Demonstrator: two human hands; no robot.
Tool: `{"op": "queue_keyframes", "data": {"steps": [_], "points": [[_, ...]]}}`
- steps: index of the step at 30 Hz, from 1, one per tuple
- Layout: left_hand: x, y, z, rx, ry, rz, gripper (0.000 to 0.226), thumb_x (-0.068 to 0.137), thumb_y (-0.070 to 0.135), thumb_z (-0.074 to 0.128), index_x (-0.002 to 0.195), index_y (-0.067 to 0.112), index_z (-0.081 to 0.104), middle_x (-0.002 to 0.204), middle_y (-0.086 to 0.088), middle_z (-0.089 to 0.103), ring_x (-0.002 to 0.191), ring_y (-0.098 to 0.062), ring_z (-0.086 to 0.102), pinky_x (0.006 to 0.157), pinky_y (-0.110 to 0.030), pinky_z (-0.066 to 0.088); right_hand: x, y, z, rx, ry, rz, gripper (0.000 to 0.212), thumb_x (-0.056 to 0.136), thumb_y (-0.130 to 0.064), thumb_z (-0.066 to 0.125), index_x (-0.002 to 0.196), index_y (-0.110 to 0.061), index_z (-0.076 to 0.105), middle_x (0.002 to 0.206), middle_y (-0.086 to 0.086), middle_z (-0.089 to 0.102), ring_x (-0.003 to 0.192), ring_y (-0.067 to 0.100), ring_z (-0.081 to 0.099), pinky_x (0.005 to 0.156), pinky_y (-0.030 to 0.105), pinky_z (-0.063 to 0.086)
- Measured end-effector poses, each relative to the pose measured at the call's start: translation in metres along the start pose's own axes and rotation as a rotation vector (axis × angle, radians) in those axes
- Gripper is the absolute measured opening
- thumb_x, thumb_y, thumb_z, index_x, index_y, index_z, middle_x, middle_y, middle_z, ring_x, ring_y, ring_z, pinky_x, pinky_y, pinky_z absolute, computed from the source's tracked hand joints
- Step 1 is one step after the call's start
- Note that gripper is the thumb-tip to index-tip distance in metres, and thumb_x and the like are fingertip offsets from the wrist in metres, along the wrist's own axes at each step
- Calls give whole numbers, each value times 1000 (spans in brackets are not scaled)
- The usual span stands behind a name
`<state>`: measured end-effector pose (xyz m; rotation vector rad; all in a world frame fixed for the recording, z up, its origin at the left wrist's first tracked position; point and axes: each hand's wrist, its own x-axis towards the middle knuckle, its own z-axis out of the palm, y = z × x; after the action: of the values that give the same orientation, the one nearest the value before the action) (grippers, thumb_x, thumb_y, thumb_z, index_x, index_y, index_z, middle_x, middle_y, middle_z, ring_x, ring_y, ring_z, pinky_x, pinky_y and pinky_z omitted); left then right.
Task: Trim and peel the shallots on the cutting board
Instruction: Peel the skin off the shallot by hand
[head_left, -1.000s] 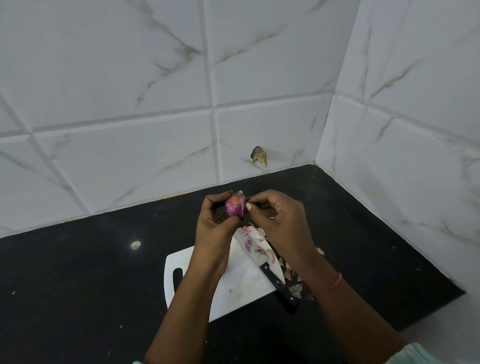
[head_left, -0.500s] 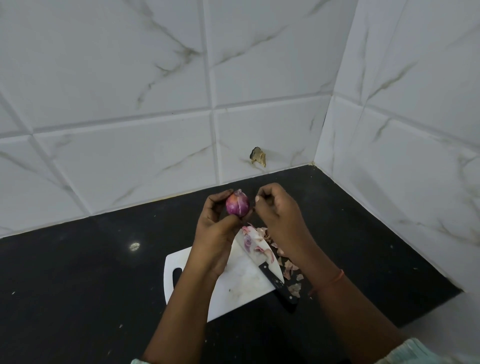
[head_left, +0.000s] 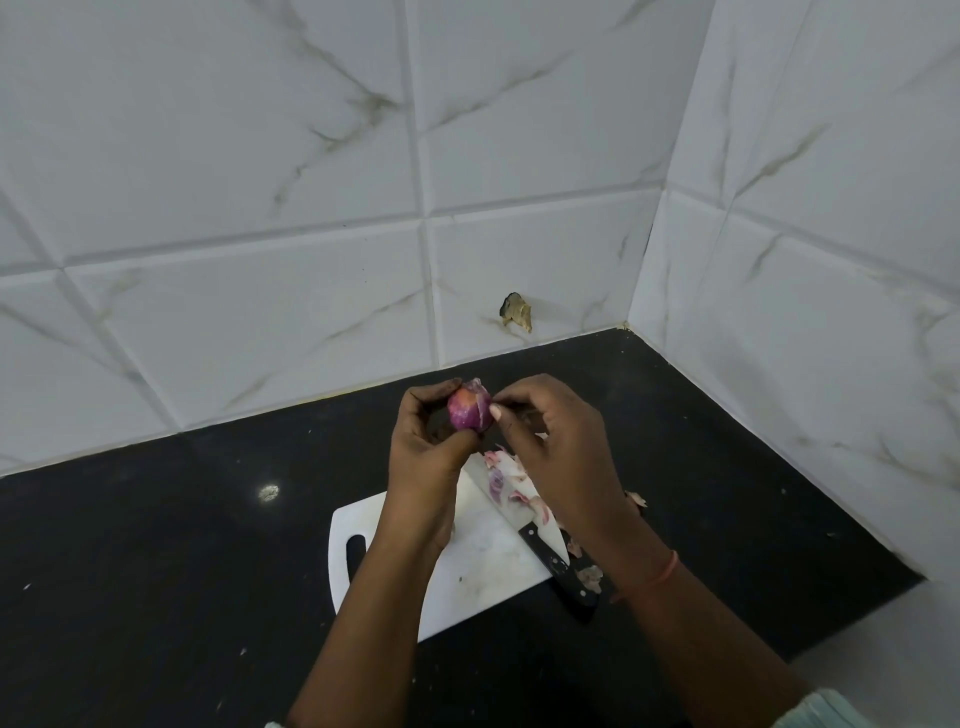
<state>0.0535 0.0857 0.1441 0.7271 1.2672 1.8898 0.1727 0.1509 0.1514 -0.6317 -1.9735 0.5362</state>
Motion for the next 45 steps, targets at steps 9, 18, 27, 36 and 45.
{"op": "queue_keyframes", "data": {"steps": [9, 18, 27, 36, 45], "points": [[-2, 4, 0, -69, -105, -155, 34, 91, -5, 57, 121, 11, 60, 118, -12, 68, 108, -29, 67, 88, -37, 58, 5, -1, 1, -69, -127, 95, 10, 95, -21, 55, 101, -14, 56, 96, -5, 54, 88, 10, 54, 73, 27, 52], [0, 8, -1, -285, -105, -269, 46, 84, 20, 66, 127, 7, 60, 126, -18, 65, 114, -30, 66, 94, -36, 56, 10, -3, -6, 404, -100, 530, 12, 99, -18, 49, 101, -15, 61, 90, 1, 66, 82, 8, 64, 73, 21, 56], [2, 4, -5, -249, -107, -158, 57, 72, 11, 72, 127, 3, 57, 125, -15, 66, 119, -32, 62, 98, -42, 54, 4, -5, -2, 152, -13, 144, 18, 86, -21, 71, 104, -19, 68, 100, -9, 68, 95, 6, 64, 80, 14, 51], [2, 4, -8, -88, -72, -37, 47, 66, 7, 80, 110, 13, 65, 116, -9, 70, 116, -31, 63, 104, -55, 47, 6, -2, -1, -85, 11, -3, 11, 92, -23, 61, 97, -14, 66, 94, -6, 64, 92, 10, 56, 76, 25, 50], [-3, 8, 3, -205, -127, -123, 41, 88, 18, 63, 127, 7, 58, 123, -12, 68, 115, -27, 66, 95, -36, 55, 10, -15, -3, 342, -46, 462, 9, 93, -16, 59, 99, -13, 66, 90, -2, 68, 83, 6, 66, 72, 19, 54]]}}
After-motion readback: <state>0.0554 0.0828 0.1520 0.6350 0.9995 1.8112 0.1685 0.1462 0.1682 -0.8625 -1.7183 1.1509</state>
